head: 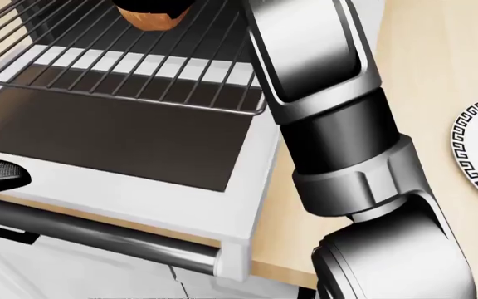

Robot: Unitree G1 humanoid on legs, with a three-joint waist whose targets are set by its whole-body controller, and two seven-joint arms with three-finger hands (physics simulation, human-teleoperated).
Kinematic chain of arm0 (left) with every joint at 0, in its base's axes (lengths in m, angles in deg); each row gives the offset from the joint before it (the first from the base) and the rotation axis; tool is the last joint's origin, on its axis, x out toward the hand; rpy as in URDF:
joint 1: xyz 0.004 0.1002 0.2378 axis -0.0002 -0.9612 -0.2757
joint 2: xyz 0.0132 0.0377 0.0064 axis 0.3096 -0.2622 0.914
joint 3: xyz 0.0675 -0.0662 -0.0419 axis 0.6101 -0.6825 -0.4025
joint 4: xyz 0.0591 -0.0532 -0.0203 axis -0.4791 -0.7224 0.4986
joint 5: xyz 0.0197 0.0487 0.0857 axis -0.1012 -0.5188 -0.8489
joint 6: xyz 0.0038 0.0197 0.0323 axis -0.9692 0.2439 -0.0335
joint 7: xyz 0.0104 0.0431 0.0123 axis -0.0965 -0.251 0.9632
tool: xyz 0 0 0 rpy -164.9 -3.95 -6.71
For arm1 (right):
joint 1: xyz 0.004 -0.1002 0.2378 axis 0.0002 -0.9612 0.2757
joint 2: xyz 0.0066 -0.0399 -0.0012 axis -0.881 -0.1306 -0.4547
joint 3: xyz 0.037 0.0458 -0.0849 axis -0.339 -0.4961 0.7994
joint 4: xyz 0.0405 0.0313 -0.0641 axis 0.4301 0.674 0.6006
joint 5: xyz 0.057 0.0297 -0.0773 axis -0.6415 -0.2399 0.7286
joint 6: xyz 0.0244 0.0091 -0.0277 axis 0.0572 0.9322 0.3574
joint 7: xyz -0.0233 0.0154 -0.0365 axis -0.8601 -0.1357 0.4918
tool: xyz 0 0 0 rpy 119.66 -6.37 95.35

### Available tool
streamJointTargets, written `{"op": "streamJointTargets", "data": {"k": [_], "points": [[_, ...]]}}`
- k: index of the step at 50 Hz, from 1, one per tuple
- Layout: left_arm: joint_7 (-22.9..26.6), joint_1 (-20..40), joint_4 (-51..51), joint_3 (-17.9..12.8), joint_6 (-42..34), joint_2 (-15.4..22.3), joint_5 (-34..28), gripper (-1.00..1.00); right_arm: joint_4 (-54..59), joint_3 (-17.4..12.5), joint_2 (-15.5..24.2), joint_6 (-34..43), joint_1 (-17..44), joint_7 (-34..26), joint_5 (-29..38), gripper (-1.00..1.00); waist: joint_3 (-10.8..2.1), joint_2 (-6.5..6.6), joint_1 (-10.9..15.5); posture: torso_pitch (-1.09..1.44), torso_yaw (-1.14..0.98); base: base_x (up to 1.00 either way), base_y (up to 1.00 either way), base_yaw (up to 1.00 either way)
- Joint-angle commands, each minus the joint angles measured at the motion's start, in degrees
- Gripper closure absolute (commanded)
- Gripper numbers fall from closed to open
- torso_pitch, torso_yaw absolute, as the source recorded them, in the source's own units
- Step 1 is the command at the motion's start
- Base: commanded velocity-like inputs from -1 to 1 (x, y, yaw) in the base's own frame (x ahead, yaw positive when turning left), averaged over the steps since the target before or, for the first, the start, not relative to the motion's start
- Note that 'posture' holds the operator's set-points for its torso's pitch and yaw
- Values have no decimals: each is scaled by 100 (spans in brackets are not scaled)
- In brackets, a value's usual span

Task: Place the bread on the rack of the toaster oven.

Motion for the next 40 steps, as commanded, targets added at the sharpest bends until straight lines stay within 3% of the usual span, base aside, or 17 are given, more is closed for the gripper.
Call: {"op": "streamJointTargets", "data": {"k": [1, 10, 24, 40], "points": [[5, 60, 63, -71, 206, 61, -78, -100, -153, -46, 46, -205, 230, 96, 14, 100, -151, 22, 10, 0, 37, 0, 0, 0], [39, 26, 63, -76, 244, 19, -107, -100, -174, -33, 79, -121, 214, 120, 81, 99, -176, 3, 113, 0, 37, 0, 0, 0], [103, 117, 63, -60, 176, 10, -186, -100, -417, -9, 58, 71, 65, 23, 150, 64, -201, -18, 206, 0, 37, 0, 0, 0], [112, 97, 63, -1, 204, -30, -274, -100, -585, 17, 27, 202, -27, -64, 224, 46, -216, -36, 272, 0, 37, 0, 0, 0]]}}
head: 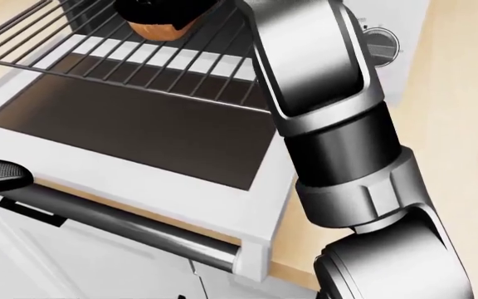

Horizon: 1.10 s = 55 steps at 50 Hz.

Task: Place the bread on the rack of the toaster oven.

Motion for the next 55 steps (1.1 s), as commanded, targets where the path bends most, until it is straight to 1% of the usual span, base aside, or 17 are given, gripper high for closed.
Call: {"op": "streamJointTargets", "data": {"k": [1, 4, 13, 17, 19, 25, 28, 30, 31, 34, 36, 37, 40, 43, 46, 49, 55], "points": [[-6, 99, 64, -59, 154, 53, -82, -100, -221, -35, 28, -148, 231, 34, 27, 46, -147, 17, 6, 0, 37, 0, 0, 0], [20, 100, 65, -67, 153, 45, -103, -100, -180, -38, 31, -188, 216, 35, 35, 44, -151, 16, 15, 0, 37, 0, 0, 0], [-7, -3, 65, -129, 245, 70, -15, -100, -116, -36, 15, -251, 195, 36, 40, 20, -160, 9, 34, 0, 37, 0, 0, 0], [-40, -20, 65, -150, 252, 98, 37, -100, -144, -44, 16, -219, 182, 33, 43, 17, -161, 7, 44, 0, 37, 0, 0, 0], [-68, -23, 65, -158, 251, 115, 72, -100, -200, -37, 13, -164, 188, 4, 50, 8, -162, 5, 49, 0, 37, 0, 0, 0], [-125, 47, 65, -144, 199, 160, 120, -100, -184, -39, 22, -177, 189, 6, 72, 3, -161, 5, 61, 0, 37, 0, 0, 0], [-134, 66, 65, -137, 182, 169, 128, -100, -185, -39, 17, -177, 175, 5, 79, -4, -163, 6, 64, 0, 37, 0, 0, 0], [-141, 90, 65, -127, 165, 175, 130, -100, -194, -39, 22, -176, 155, 8, 91, -17, -164, 7, 67, 0, 37, 0, 0, 0], [-142, 92, 65, -139, 163, 181, 137, -100, -222, -27, 23, -163, 145, -13, 98, -35, -165, 7, 68, 0, 37, 0, 0, 0], [-154, 56, 65, -163, 191, 201, 177, -100, -320, -34, 20, -56, 142, -37, 109, -39, -165, 6, 73, 0, 37, 0, 0, 0], [-179, 43, 65, -179, 201, 212, 210, -100, -335, -29, 27, -43, 145, -51, 116, -47, -164, 6, 74, 0, 37, 0, 0, 0], [-190, 38, 65, -185, 207, 222, 227, -100, -330, -22, 32, -37, 149, -65, 125, -60, -162, 8, 75, 0, 37, 0, 0, 0], [-210, 4, 65, -194, 230, 227, 250, -100, -335, -24, 26, -22, 162, -79, 133, -72, -163, 10, 76, 0, 37, 0, 0, 0], [-213, -10, 65, -218, 241, 235, 271, -100, -256, -31, 20, -99, 159, -62, 127, -77, -164, 12, 77, 0, 37, 0, 0, 0], [-219, -37, 65, -228, 263, 240, 280, -100, -266, -29, 11, -98, 168, -73, 127, -95, -168, 15, 77, 0, 37, 0, 0, 0], [-236, -74, 65, -257, 289, 251, 315, -100, -419, -4, -1, 29, 151, -121, 157, -98, -168, 11, 81, 0, 37, 0, 0, 0], [-271, -117, 65, -256, 318, 273, 349, -100, -677, 41, -53, 202, 211, -218, 221, -97, -157, 15, 86, 0, 37, 0, 0, 0]]}}
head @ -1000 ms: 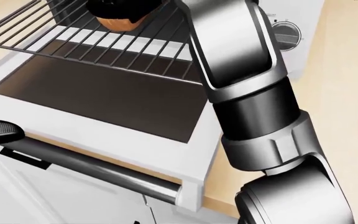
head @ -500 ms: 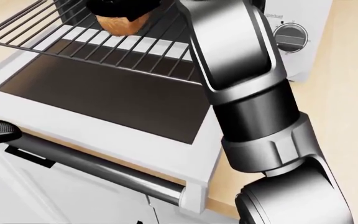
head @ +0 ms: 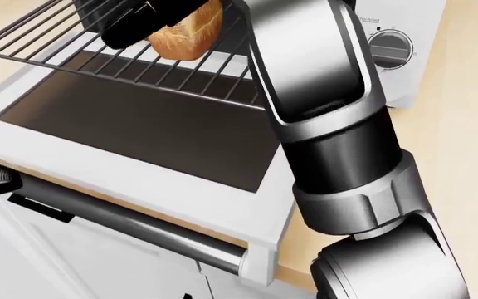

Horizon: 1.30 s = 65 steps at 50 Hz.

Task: Place the bread on the rack of the toaster oven.

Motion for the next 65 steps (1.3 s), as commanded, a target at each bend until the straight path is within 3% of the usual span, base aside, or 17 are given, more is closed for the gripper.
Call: {"op": "streamJointTargets", "data": {"k": [1, 18, 38, 49, 54, 60, 65], "points": [[-39, 121, 70, -57, 146, 72, -44, -100, -293, -11, -11, -55, 256, -9, 40, -98, -143, 21, 5, 0, 37, 0, 0, 0], [122, 349, 70, 110, -29, -25, -362, -100, -1363, 57, -49, 768, 517, -346, 315, -100, -116, 14, 22, 0, 37, 0, 0, 0], [191, 396, 70, 90, -52, -46, -399, -100, -3804, 220, 318, 2717, 378, -933, 1297, -100, -55, -13, 51, 0, 37, 0, 0, 0], [257, 470, 38, 197, -54, -145, -563, -100, -5320, 738, 1054, 4305, 110, -2010, 2654, -100, -29, -68, 95, 0, 37, 0, 0, 0], [299, 456, 70, 152, -65, -169, -558, -100, -5844, 1039, 1656, 4949, -60, -2659, 3377, -100, -24, -85, 105, 0, 37, 0, 0, 0], [291, 501, 70, 103, -105, -138, -481, -100, -6079, 1017, 2003, 5057, -365, -3365, 4207, -100, -19, -97, 122, 0, 37, 0, 0, 0], [212, 458, 70, 80, -79, -81, -382, -100, -6108, 876, 2239, 5004, -543, -4477, 5349, -100, -28, -103, 121, 0, 37, 0, 0, 0]]}}
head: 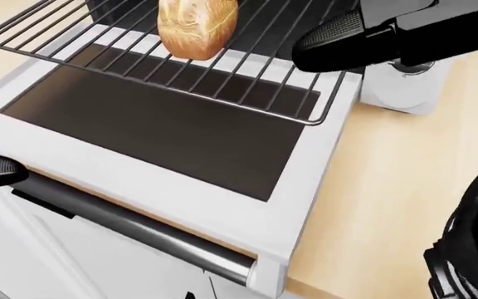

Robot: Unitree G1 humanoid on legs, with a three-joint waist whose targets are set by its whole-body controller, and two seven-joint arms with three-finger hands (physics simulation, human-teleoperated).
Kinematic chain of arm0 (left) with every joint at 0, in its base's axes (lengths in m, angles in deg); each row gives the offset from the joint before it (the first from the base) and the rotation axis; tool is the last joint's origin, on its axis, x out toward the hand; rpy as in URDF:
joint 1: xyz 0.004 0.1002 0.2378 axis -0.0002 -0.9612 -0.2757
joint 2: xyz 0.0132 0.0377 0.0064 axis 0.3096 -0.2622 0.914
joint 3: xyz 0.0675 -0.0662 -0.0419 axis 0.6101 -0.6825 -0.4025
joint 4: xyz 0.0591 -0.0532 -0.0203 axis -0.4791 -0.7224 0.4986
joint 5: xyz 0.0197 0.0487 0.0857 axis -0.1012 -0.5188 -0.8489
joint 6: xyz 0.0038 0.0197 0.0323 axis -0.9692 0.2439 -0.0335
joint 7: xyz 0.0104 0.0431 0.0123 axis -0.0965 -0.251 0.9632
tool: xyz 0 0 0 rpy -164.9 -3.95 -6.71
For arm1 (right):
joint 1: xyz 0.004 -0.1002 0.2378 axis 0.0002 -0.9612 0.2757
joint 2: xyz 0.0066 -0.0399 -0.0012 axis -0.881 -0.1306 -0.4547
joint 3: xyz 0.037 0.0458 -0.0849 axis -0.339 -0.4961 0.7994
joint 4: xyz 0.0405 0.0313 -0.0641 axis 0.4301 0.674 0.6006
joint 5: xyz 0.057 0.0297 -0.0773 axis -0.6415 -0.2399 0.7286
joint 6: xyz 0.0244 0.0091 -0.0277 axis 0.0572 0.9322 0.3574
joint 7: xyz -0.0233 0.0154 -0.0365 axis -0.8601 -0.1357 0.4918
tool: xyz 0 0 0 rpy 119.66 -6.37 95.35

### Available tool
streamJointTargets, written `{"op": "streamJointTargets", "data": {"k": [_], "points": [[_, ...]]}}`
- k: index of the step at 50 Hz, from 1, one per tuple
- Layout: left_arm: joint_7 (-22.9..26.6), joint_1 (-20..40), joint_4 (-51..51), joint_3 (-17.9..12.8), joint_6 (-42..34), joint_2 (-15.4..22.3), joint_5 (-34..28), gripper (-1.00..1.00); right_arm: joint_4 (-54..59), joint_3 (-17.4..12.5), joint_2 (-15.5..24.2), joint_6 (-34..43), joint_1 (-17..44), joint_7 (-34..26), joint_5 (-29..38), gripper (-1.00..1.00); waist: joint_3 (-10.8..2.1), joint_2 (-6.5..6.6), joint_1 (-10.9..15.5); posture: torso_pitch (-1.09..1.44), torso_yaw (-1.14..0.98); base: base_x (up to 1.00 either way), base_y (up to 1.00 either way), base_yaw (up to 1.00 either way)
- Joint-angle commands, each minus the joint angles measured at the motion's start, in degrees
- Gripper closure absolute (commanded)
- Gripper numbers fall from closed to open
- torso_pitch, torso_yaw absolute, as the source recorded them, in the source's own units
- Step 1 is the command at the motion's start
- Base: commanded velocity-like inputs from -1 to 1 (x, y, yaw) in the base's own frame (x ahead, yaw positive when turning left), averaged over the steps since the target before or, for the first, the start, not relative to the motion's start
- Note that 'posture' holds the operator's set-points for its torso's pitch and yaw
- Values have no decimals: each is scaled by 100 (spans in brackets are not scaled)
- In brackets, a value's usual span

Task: Place the bread on the rack of the toaster oven.

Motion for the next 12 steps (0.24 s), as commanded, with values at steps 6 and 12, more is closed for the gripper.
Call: {"op": "streamJointTargets", "data": {"k": [6, 12], "points": [[-88, 60, 61, -53, 179, 92, 16, -100, -90, -1169, -605, -1574, -275, -1861, 2070, -100, -131, 5, -5, 0, 37, 0, 0, 0], [-39, 29, 37, -25, 212, 50, -72, -100, -274, -1815, -784, -2186, -627, -1768, 1915, -100, -157, 2, -5, 0, 37, 0, 0, 0]]}}
